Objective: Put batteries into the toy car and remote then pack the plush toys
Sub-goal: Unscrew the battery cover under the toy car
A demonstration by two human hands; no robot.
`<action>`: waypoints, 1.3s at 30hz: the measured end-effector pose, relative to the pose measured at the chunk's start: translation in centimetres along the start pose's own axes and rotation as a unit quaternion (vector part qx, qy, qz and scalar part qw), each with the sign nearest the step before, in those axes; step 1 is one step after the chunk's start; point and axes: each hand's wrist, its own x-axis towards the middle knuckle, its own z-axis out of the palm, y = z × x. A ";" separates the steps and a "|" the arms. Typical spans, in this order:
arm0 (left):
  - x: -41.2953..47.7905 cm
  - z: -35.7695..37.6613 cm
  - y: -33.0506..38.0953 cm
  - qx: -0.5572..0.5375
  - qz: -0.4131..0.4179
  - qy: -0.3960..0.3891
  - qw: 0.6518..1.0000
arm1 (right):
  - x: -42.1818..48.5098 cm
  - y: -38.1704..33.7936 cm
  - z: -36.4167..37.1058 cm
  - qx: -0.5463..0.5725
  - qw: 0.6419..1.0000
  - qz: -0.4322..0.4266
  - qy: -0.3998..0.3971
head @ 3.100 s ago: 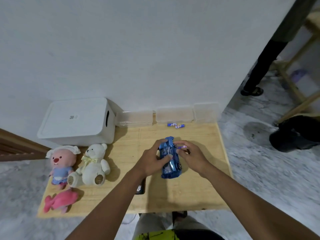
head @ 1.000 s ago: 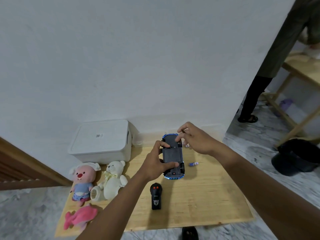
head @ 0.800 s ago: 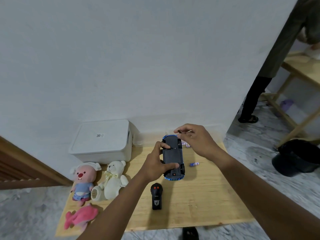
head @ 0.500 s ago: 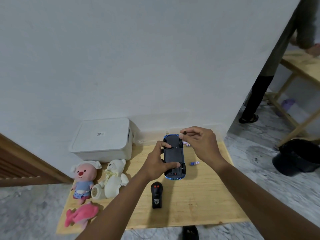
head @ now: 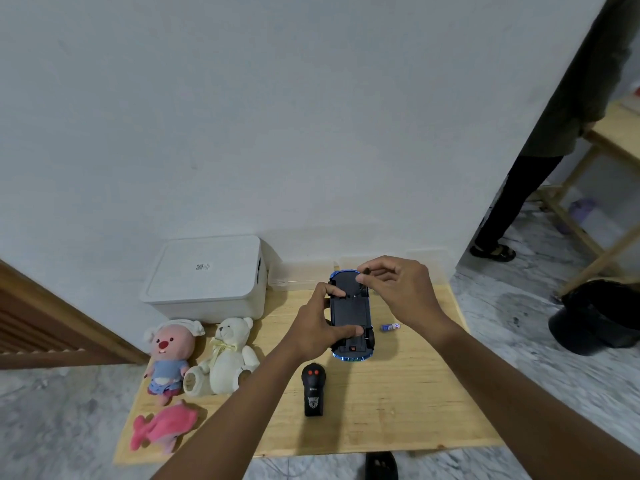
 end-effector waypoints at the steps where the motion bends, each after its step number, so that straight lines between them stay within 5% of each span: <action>1: 0.0 0.1 0.0 -0.001 -0.003 0.000 1.000 | -0.1 -0.1 0.0 -0.005 1.000 -0.009 -0.007; 39: 0.5 2.6 -1.0 0.026 -0.052 0.004 0.998 | 0.2 1.9 -1.0 0.057 0.997 0.039 -0.045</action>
